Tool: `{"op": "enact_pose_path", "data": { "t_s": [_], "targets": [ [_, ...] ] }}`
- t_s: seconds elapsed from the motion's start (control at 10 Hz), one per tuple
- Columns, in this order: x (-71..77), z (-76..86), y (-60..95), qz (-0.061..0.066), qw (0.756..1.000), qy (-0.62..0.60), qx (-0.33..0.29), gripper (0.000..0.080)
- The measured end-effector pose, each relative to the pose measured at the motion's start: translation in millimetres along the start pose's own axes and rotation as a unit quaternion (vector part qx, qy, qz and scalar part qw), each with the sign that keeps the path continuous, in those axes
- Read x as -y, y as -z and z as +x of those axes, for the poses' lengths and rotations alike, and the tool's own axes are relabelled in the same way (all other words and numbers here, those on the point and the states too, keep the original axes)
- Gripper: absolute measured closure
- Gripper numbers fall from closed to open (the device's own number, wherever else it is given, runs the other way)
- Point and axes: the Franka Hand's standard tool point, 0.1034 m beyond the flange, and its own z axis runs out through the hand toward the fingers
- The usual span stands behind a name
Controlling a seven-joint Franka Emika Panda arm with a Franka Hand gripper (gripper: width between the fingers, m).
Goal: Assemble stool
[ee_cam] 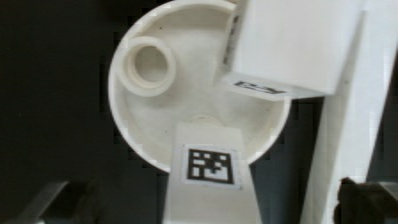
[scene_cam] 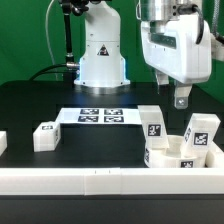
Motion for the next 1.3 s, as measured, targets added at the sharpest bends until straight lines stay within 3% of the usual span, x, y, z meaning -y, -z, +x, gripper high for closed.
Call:
{"op": "enact_pose_path", "data": {
  "t_s": [0.3,0.5,0.9,1.3],
  "targets": [
    [4.0,1.3,0.5,-0.005,0.978,0.207,-0.011,0.0151],
    [4.7,3.3,1.4,-0.005,0.944,0.330,-0.011,0.0151],
    [4.6,3.7,1.0,-0.007,0.896,0.443,-0.010,0.0151],
    [9.0,5.9,7.3,-0.021,0.743,0.668,-0.021,0.0151]
  ]
}}
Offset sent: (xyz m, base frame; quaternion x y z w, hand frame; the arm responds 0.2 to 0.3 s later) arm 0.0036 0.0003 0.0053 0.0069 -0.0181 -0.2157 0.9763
